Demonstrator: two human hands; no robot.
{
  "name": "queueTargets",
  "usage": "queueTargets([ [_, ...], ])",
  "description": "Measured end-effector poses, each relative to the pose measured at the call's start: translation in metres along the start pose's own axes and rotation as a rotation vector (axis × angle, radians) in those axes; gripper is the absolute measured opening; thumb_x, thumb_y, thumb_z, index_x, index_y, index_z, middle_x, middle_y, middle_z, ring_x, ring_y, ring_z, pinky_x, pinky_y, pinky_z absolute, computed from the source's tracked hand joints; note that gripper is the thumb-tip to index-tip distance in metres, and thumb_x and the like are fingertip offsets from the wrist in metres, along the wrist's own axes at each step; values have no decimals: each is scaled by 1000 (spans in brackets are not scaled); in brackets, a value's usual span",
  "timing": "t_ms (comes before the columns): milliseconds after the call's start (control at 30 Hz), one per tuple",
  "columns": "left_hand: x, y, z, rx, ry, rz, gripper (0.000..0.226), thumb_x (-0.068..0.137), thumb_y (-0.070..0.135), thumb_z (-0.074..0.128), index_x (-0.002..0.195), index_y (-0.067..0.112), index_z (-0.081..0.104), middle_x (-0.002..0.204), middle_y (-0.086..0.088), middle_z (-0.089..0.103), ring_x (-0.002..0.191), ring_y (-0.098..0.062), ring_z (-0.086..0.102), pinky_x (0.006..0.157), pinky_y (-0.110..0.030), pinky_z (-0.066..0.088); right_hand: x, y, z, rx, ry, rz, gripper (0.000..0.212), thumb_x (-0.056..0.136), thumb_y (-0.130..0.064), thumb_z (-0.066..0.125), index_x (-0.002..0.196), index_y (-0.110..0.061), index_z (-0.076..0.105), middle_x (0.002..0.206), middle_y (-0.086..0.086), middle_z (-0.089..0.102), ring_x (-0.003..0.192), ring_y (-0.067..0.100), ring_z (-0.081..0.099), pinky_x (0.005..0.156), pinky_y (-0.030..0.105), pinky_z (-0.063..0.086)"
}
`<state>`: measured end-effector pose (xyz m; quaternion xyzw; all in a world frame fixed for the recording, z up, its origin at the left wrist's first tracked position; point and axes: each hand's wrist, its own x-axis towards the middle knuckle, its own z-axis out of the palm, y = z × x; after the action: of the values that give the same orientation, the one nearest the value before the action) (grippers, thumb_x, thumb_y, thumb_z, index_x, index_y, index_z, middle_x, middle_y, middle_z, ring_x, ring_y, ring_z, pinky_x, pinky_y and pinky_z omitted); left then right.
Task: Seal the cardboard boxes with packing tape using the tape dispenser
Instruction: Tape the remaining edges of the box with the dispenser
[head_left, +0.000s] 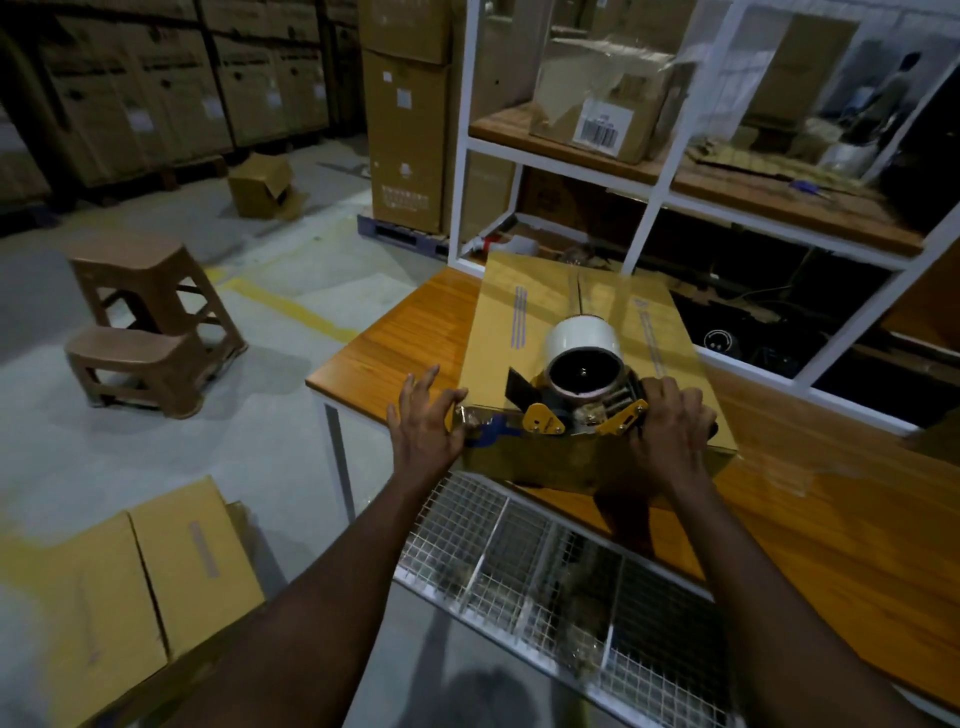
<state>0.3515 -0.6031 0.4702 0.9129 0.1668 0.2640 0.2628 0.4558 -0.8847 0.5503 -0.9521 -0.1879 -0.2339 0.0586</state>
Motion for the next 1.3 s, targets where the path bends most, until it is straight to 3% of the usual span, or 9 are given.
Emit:
queueTargets([
  [233,-5,26,-5,273,35,29,49,73,28,74,119,24,59,146,-3,47,137,-32,38,100,-58,32,-6,48,-1,-22,-29,-11,52,71,-16,74,118,-10,54,109,15,52,94,35,45,77,45,36],
  [433,-28,58,4,513,-104,215,81,80,55,49,148,12,41,154,-7,40,140,-27,38,109,-53,21,-3,48,1,-44,-12,-42,57,66,-19,77,117,-14,52,108,12,52,91,34,44,75,43,36],
  [633,-39,67,6,576,-211,134,91,82,64,31,157,13,17,165,-4,12,151,-24,15,116,-58,10,-1,53,1,30,-19,-69,53,70,-15,72,117,-17,51,108,10,52,90,32,43,76,42,36],
  [767,-38,78,1,618,-240,71,91,82,65,22,157,14,17,165,-2,13,151,-22,16,117,-57,13,0,81,-1,70,-48,-70,47,74,-15,68,119,-18,53,111,9,53,94,33,45,78,42,34],
  [900,-36,87,-3,646,-273,16,93,79,67,12,158,16,15,165,-1,12,151,-20,13,117,-57,10,-3,152,-1,109,-64,28,43,78,-16,68,119,-17,55,113,10,54,98,35,45,82,44,34],
  [1100,-33,119,7,652,-268,-116,93,84,70,13,155,11,21,164,-8,17,150,-28,16,115,-59,9,-8,188,-3,28,-56,-2,48,76,-15,69,121,-16,53,112,12,53,93,35,44,79,43,34],
  [1200,-26,157,22,656,-354,13,98,79,70,-1,154,12,21,163,-9,18,148,-29,21,113,-54,18,-4,186,-4,21,-62,3,46,75,-14,68,118,-18,53,110,9,52,94,34,43,80,43,34],
  [1300,-24,199,54,681,-538,199,90,85,69,5,157,15,2,165,-7,2,151,-27,6,120,-49,12,-4,186,-3,41,-82,9,48,74,-14,69,119,-18,52,111,9,52,94,33,43,80,43,35],
])
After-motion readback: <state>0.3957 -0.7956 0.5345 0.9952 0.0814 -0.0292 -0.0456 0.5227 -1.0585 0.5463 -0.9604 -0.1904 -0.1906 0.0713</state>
